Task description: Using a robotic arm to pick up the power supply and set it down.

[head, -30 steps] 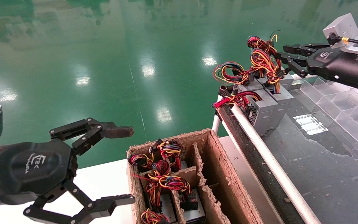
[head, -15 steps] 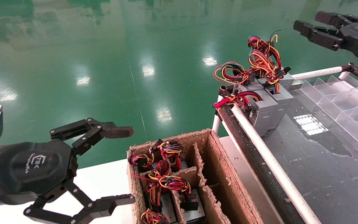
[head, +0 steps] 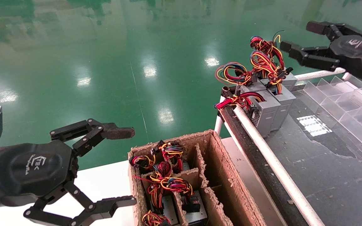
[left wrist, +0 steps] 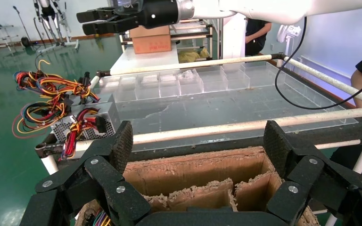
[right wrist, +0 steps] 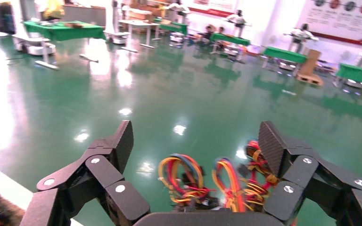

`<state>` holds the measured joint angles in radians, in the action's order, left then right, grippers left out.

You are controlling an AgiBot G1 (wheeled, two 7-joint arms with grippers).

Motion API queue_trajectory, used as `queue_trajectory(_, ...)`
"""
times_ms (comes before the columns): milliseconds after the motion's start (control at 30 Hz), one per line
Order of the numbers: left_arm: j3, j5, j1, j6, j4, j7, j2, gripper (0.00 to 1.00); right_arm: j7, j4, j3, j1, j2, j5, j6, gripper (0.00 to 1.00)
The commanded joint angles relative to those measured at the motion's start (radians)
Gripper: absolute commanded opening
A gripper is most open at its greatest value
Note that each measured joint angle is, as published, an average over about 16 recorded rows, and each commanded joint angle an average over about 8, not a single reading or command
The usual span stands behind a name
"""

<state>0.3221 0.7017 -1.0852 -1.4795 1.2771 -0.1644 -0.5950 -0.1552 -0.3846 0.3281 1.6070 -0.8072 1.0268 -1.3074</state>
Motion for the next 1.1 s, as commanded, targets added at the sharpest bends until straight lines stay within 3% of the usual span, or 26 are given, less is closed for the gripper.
queue_trajectory(33,0.0,0.0,0.0,0.0,0.0,0.0,0.0,1.0,0.017,-0.044,-0.002,-0.026,0.009,-0.014,-0.009,1.0)
queue_trajectory(233,0.0,0.0,0.0,0.0,0.0,0.0,0.0,0.97,0.067,-0.175,-0.009,-0.103,0.038,-0.058,-0.037,1.0)
queue_trajectory(1100,0.001,-0.001,0.0,0.0,0.0,0.001,0.0,1.0,0.283,-0.742,-0.04,-0.439,0.162,-0.244,-0.155,1.0)
